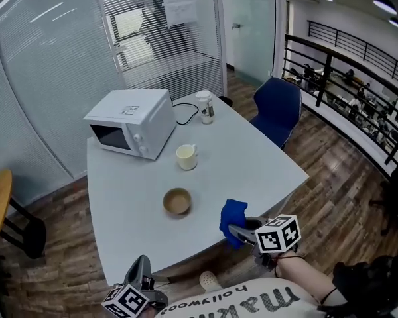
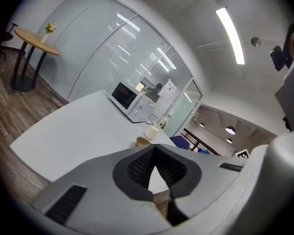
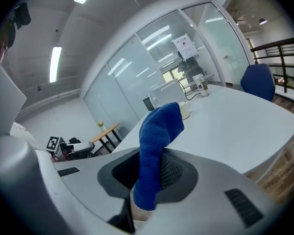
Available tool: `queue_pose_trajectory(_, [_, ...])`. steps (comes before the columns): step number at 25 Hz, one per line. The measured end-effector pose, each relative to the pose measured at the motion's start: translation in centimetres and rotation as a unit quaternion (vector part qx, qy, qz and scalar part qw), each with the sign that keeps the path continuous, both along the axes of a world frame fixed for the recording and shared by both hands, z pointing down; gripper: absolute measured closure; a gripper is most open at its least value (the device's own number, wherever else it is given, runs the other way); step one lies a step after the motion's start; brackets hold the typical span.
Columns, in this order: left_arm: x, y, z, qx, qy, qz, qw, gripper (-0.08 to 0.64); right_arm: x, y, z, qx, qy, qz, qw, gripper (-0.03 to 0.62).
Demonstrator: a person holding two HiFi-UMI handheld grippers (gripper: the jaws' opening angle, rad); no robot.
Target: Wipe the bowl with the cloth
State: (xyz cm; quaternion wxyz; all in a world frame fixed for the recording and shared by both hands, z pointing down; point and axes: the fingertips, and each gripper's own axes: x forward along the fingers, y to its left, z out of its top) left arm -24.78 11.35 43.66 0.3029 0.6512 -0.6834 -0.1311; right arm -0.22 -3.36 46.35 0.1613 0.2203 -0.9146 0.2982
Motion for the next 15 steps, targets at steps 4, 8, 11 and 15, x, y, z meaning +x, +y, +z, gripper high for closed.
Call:
queue_pose_trajectory(4, [-2.9, -4.5, -0.2, 0.002, -0.009, 0.002, 1.0, 0.546, -3.0, -4.1, -0.5, -0.002, -0.006, 0.001, 1.0, 0.531])
queue_pose_trajectory(8, [-4.9, -8.4, -0.5, -0.004, -0.006, 0.007, 1.0, 0.546, -5.3, -7.8, -0.3, -0.011, -0.009, 0.014, 1.0, 0.531])
queue_pose_trajectory(11, [-6.6, -10.7, -0.1, -0.012, -0.004, 0.012, 0.9998, 0.546, -6.7, -10.0, 0.0, -0.021, -0.013, 0.022, 0.999, 0.531])
queue_pose_trajectory(15, [-8.5, -13.5, -0.4, -0.003, 0.003, 0.018, 0.9998, 0.546, -8.4, -12.3, 0.1, -0.024, -0.008, 0.028, 0.999, 0.531])
